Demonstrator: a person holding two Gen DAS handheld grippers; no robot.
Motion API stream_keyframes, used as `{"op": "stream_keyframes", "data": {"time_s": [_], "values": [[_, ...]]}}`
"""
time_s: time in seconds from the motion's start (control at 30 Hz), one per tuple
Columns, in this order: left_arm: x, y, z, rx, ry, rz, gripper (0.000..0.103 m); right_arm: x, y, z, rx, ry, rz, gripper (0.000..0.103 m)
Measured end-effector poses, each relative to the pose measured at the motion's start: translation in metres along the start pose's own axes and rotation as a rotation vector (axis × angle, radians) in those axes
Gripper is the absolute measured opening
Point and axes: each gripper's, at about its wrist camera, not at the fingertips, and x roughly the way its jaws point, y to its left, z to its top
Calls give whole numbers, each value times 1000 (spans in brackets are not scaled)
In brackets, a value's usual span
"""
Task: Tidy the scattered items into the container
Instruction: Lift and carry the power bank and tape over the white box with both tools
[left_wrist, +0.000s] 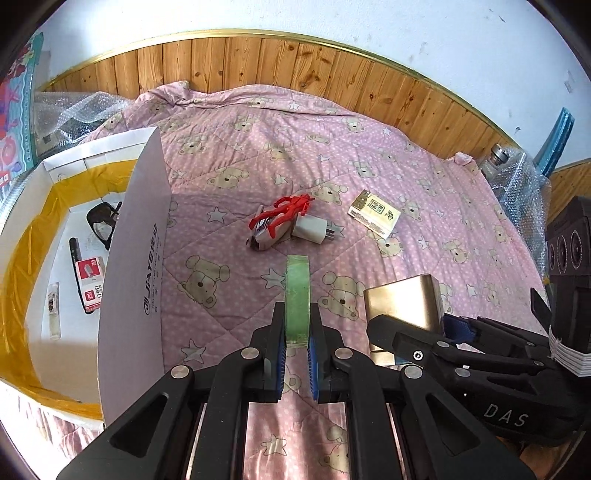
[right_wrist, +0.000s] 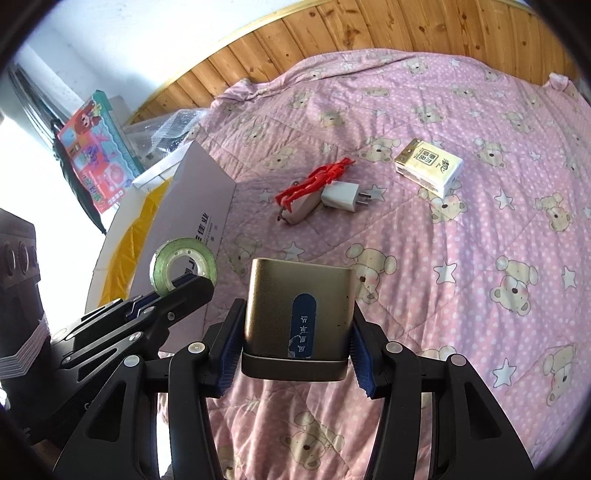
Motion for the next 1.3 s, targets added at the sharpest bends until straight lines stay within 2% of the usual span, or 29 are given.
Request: {"op": "stream_keyframes", "data": {"time_s": [0.53,0.83,1.3], "values": [[-46,9,-7,-29,-82,-7,10,-20,35,-8,-80,-31,26,54],[-77,26,-8,-63,-134,-10,10,-28,67,-4,-154,-58,39,54],[-102,61,-14,-123,-179,-12,10,-31,112,0,-245,-68,49,54]]}}
